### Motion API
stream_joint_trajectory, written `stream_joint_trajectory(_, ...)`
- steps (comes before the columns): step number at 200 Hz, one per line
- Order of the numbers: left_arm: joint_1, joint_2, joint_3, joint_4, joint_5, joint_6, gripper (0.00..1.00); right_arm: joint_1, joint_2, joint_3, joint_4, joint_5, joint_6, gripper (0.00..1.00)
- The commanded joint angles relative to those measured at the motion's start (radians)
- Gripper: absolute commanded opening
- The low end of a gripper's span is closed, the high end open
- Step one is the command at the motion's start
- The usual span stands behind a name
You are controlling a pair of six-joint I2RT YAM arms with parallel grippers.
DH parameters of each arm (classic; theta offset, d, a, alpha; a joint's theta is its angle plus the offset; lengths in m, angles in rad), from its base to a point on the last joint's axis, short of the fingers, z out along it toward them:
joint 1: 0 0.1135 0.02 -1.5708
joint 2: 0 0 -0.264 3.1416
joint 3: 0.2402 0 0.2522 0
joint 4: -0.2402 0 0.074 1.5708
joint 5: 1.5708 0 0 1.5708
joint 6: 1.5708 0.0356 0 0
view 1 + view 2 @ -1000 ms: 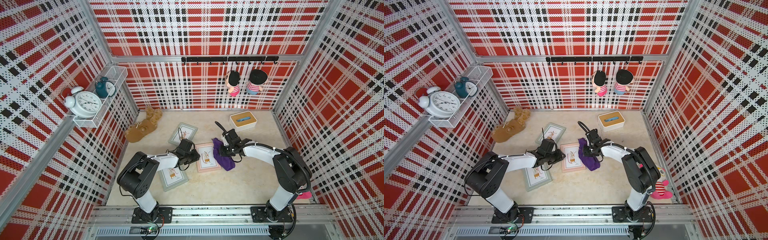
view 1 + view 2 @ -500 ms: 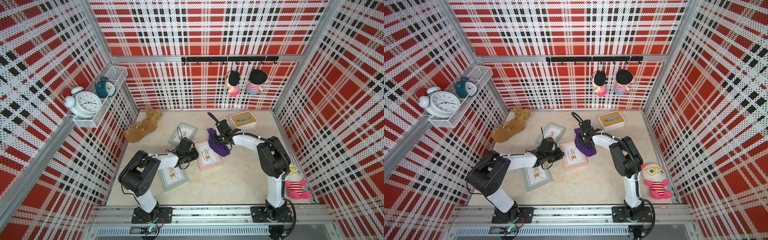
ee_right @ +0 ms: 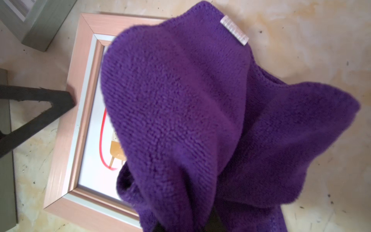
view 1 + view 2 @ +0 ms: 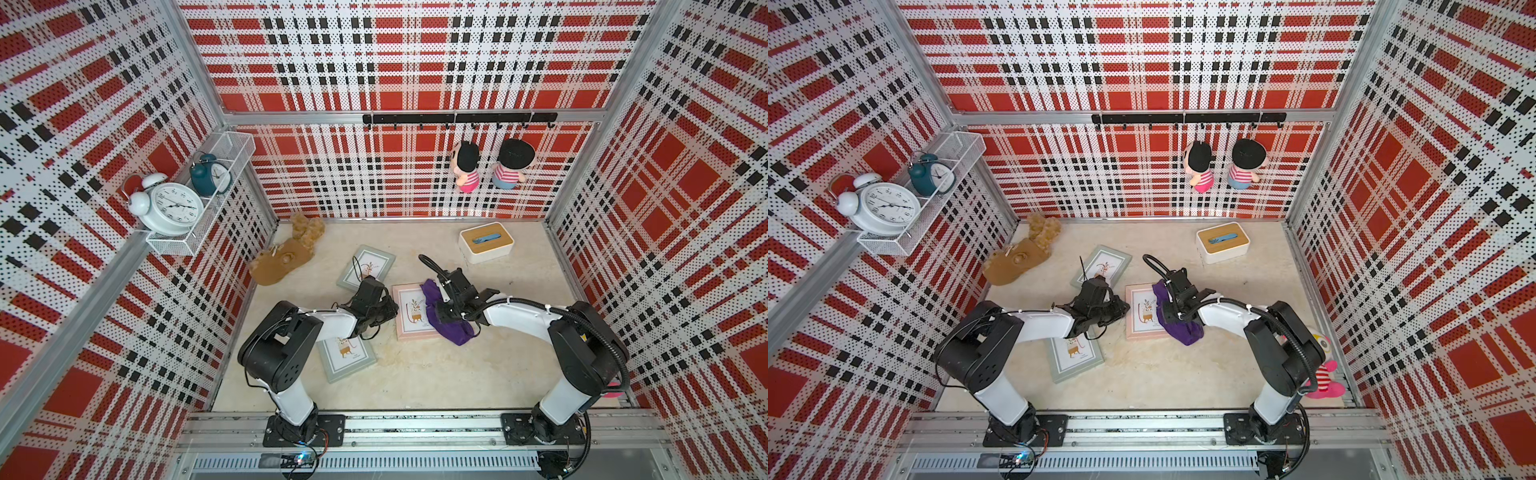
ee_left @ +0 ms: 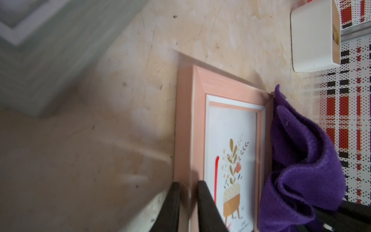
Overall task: Wipe the picture frame with a cloth
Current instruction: Wipe the dirt from the picture frame.
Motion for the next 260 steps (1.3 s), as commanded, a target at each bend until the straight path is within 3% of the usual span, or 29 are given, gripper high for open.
stream_joint_trajectory(1, -0.014, 0.08, -0.039, -0.125, -0.006, 0.019, 0.18, -0.028, 0.15, 0.146, -0.011, -0.036, -0.043, 0.0)
stream_joint_trajectory(29, -0.017, 0.09, -0.031, -0.141, -0.008, 0.054, 0.18, -0.067, 0.343, 0.44, -0.071, -0.029, -0.062, 0.0)
stream_joint_trajectory(49, -0.021, 0.101, -0.018, -0.167, -0.024, 0.059, 0.17, -0.081, 0.381, 0.523, -0.132, -0.006, -0.105, 0.0)
stream_joint_trajectory(65, -0.022, 0.109, -0.014, -0.17, -0.028, 0.041, 0.17, -0.082, 0.335, 0.467, -0.153, -0.028, -0.145, 0.0)
stream_joint_trajectory(89, -0.026, 0.127, -0.006, -0.168, -0.037, 0.0, 0.15, -0.045, 0.194, 0.231, -0.119, -0.124, -0.153, 0.0)
stream_joint_trajectory(116, -0.033, 0.132, -0.011, -0.157, -0.051, -0.041, 0.14, 0.012, 0.037, -0.01, -0.119, -0.121, -0.089, 0.0)
stream_joint_trajectory(136, -0.033, 0.132, -0.01, -0.154, -0.052, -0.044, 0.14, 0.013, -0.042, -0.093, -0.083, -0.135, -0.057, 0.0)
stream_joint_trajectory(155, -0.033, 0.134, -0.008, -0.156, -0.052, -0.036, 0.14, 0.008, -0.003, -0.042, -0.053, -0.091, -0.089, 0.0)
stream_joint_trajectory(189, -0.031, 0.136, 0.002, -0.162, -0.045, 0.0, 0.14, -0.069, 0.23, 0.263, -0.092, -0.007, -0.102, 0.0)
stream_joint_trajectory(215, -0.03, 0.147, 0.009, -0.169, -0.04, 0.017, 0.14, -0.117, 0.296, 0.406, -0.081, -0.029, -0.056, 0.0)
stream_joint_trajectory(233, -0.033, 0.152, 0.012, -0.168, -0.039, 0.014, 0.14, -0.103, 0.283, 0.4, -0.093, -0.068, -0.077, 0.0)
stream_joint_trajectory(260, -0.037, 0.157, 0.008, -0.167, -0.051, -0.007, 0.14, -0.051, 0.157, 0.206, -0.095, -0.079, -0.101, 0.0)
